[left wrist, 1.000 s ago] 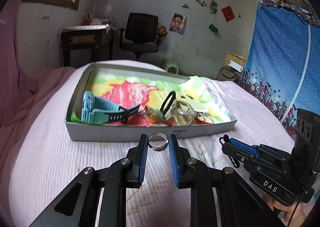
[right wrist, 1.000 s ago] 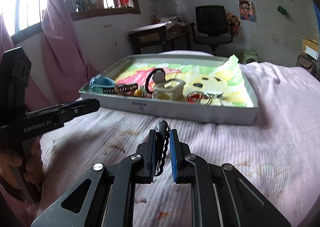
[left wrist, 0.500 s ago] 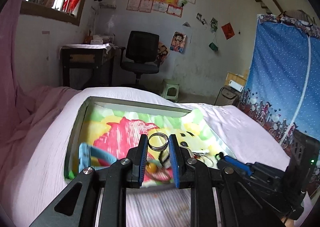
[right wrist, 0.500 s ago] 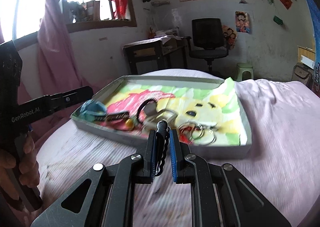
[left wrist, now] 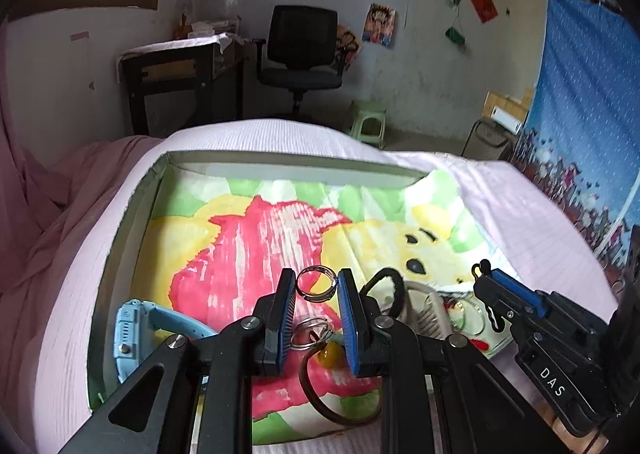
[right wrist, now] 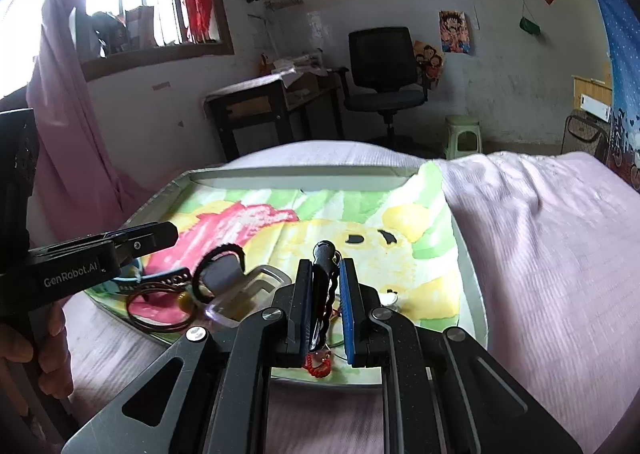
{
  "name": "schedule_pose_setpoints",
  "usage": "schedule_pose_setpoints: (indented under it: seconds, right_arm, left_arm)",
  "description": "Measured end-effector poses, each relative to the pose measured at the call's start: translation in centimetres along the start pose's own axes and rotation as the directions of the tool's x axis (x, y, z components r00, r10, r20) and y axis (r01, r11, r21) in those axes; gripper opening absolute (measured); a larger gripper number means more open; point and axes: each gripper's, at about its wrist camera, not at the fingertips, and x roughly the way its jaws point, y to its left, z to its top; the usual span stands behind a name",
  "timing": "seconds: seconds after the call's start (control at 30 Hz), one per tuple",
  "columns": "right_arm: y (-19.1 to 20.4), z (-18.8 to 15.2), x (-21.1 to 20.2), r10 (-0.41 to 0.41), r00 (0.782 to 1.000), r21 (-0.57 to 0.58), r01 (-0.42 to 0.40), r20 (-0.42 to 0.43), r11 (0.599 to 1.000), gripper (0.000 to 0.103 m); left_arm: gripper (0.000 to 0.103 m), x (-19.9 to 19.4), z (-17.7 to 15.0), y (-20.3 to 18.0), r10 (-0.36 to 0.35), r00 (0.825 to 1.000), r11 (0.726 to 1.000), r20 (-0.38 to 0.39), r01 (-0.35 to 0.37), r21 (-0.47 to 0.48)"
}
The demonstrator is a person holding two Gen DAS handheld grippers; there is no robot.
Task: Organize jewelry
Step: 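Carry the black bar and silver ring over the box with both tools, then open both tools to drop the black bar and ring into the box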
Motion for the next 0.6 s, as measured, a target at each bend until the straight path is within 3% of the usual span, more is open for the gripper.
schedule_pose_setpoints:
  seconds: [0.3, 0.6]
  right_arm:
    - [0.0, -0.9, 2.1, -0.013, 0.997, -0.002, 0.013, -0.082, 1.0, 0.012]
    - [0.0, -1.2, 2.6, -0.016, 0.994, -0.005, 0.015, -0.107, 1.0, 0.012]
  left_arm:
    - [0.02, 1.1, -0.1, -0.2, 0.021, 0.998, 1.0, -0.064, -0.019, 0.019]
    - [0.021, 1.6, -0.4, -0.3, 0.029, 0.995, 1.0, -0.099, -0.028, 0.013]
